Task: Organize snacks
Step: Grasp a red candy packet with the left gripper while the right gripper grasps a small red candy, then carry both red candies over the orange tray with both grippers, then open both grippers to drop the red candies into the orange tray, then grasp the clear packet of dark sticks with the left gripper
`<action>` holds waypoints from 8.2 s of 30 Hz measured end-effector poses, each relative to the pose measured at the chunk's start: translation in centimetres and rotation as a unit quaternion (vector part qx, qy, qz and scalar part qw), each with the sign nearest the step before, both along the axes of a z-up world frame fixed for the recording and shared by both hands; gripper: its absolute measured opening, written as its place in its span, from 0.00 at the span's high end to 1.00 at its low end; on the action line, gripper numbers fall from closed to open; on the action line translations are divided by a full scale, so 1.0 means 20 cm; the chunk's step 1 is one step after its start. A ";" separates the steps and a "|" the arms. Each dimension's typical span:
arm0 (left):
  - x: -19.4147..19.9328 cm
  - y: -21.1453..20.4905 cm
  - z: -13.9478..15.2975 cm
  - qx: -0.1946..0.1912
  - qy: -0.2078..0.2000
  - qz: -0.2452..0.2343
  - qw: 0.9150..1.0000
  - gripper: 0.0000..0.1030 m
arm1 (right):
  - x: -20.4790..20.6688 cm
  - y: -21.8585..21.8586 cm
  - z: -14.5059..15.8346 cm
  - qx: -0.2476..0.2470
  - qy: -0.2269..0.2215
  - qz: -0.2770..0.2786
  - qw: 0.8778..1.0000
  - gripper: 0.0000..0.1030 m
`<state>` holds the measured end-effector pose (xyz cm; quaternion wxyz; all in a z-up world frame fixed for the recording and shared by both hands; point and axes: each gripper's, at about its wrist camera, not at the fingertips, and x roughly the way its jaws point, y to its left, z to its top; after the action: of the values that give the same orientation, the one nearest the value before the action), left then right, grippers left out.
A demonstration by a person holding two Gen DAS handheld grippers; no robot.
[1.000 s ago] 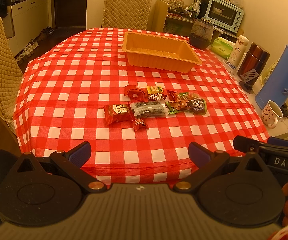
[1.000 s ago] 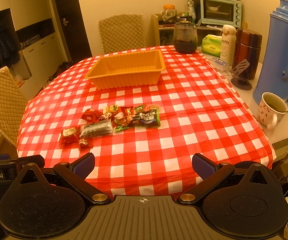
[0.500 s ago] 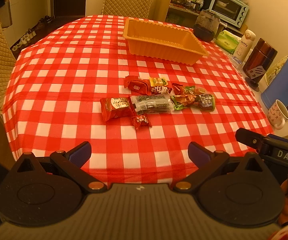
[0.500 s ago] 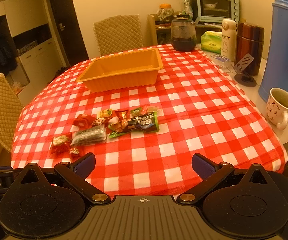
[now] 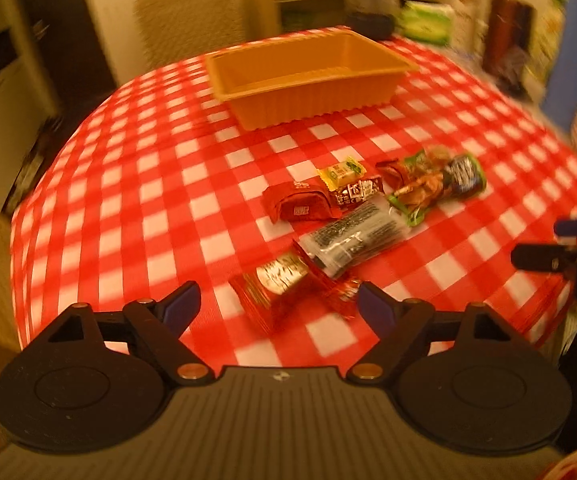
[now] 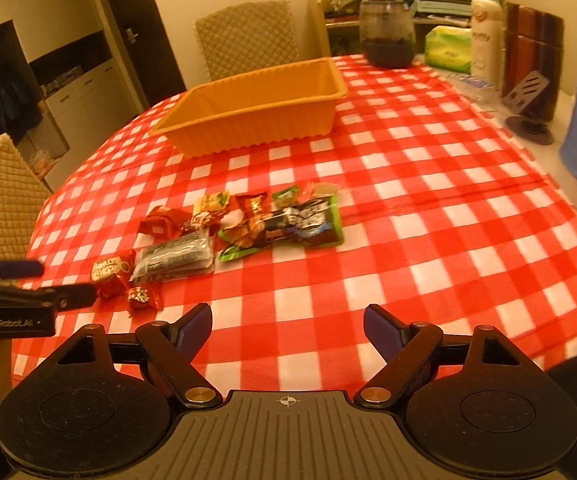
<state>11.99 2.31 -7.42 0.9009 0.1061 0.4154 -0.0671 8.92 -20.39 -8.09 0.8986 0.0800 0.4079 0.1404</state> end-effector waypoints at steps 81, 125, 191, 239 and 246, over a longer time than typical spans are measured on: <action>0.32 0.00 0.38 -0.142 0.005 0.088 0.986 0.77 | 0.45 0.18 0.40 -0.019 -0.062 0.013 0.998 0.76; 1.40 -0.03 0.24 -0.152 -0.011 0.099 0.983 0.59 | 1.50 0.22 0.25 0.011 -0.042 -0.007 0.999 0.75; 0.09 -0.06 0.30 -0.121 -0.022 0.040 0.992 0.33 | 0.23 -0.13 0.41 0.009 -0.052 -0.066 0.996 0.33; 0.29 -0.25 -0.20 -0.058 0.066 -0.064 0.994 0.59 | 0.38 -0.07 -0.05 -0.009 0.030 -0.062 0.998 0.34; 0.30 -0.27 -0.20 -0.059 0.065 -0.065 0.994 0.65 | 0.42 0.00 -0.05 -0.051 0.019 0.004 0.999 0.34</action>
<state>17.95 -3.01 -11.37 0.8704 0.0746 0.4609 -0.1564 17.30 -20.48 -9.15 0.8929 0.0356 0.4320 0.1216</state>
